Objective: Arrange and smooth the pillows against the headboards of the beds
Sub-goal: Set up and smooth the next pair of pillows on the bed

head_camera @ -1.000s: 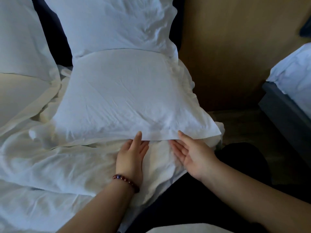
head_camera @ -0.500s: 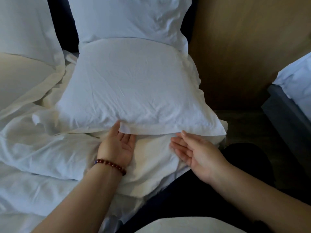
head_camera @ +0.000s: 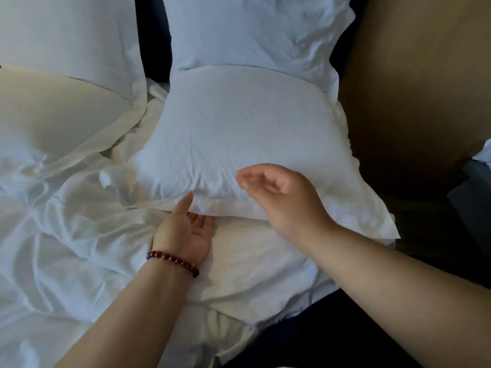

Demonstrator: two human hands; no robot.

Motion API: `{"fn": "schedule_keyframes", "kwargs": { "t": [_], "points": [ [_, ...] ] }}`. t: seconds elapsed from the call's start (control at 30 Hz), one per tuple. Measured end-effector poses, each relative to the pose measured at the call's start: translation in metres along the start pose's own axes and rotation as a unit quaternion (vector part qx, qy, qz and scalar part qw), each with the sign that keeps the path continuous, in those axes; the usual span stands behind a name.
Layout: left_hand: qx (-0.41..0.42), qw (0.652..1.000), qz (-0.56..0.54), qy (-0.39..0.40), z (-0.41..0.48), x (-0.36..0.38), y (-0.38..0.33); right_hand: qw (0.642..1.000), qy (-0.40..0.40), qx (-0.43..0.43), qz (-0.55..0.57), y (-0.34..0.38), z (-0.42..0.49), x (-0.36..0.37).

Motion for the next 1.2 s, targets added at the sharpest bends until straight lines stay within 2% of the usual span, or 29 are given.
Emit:
{"fn": "schedule_keyframes", "kwargs": {
  "t": [0.13, 0.2, 0.27, 0.33, 0.4, 0.5, 0.63, 0.7, 0.8, 0.93, 0.97, 1.13, 1.2],
  "points": [
    [0.024, 0.999, -0.025, -0.015, 0.016, -0.007, -0.022, 0.978, 0.051, -0.144, -0.142, 0.037, 0.029, 0.037],
    [0.072, 0.997, -0.018, -0.013, 0.024, -0.016, -0.03, 0.94, 0.063, -0.219, -0.256, 0.039, 0.046, 0.05],
    [0.085, 0.996, -0.004, 0.001, 0.025, -0.026, -0.036, 0.883, 0.039, -0.292, -0.365, 0.033, 0.065, 0.057],
    [0.071, 0.997, 0.011, 0.011, 0.028, -0.03, -0.044, 0.841, 0.016, -0.323, -0.433, 0.021, 0.08, 0.06],
    [0.066, 0.997, 0.024, 0.003, 0.037, -0.035, -0.052, 0.819, 0.004, -0.341, -0.461, 0.012, 0.084, 0.061],
    [0.124, 0.991, 0.049, -0.023, 0.047, -0.043, -0.068, 0.812, -0.011, -0.356, -0.462, 0.008, 0.085, 0.062],
    [0.238, 0.962, 0.109, -0.075, 0.044, -0.057, -0.087, 0.815, -0.004, -0.355, -0.458, 0.009, 0.086, 0.061],
    [0.259, 0.955, 0.118, -0.081, 0.041, -0.067, -0.097, 0.817, 0.0, -0.355, -0.455, 0.01, 0.086, 0.059],
    [0.247, 0.963, 0.083, -0.073, 0.048, -0.084, -0.106, 0.815, 0.003, -0.358, -0.456, 0.011, 0.086, 0.058],
    [0.206, 0.974, 0.093, 0.012, 0.064, -0.07, -0.115, 0.817, -0.031, -0.342, -0.463, 0.016, 0.084, 0.067],
    [0.204, 0.974, 0.097, 0.012, 0.069, -0.067, -0.119, 0.815, -0.042, -0.341, -0.466, 0.021, 0.084, 0.071],
    [0.191, 0.976, 0.076, -0.064, 0.087, -0.071, -0.127, 0.785, -0.067, -0.347, -0.509, 0.045, 0.096, 0.084],
    [0.215, 0.967, 0.094, -0.097, 0.086, -0.081, -0.129, 0.765, -0.089, -0.328, -0.547, 0.046, 0.105, 0.081]
  ]
}}
Point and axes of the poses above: each hand's wrist, its own z-axis towards the middle knuckle, its own x-axis out of the palm, y = z × x, the point moved 4 cm from there along z, towards the middle knuckle, and after that the axes turned 15 degrees about x, right-handed, at the moved point
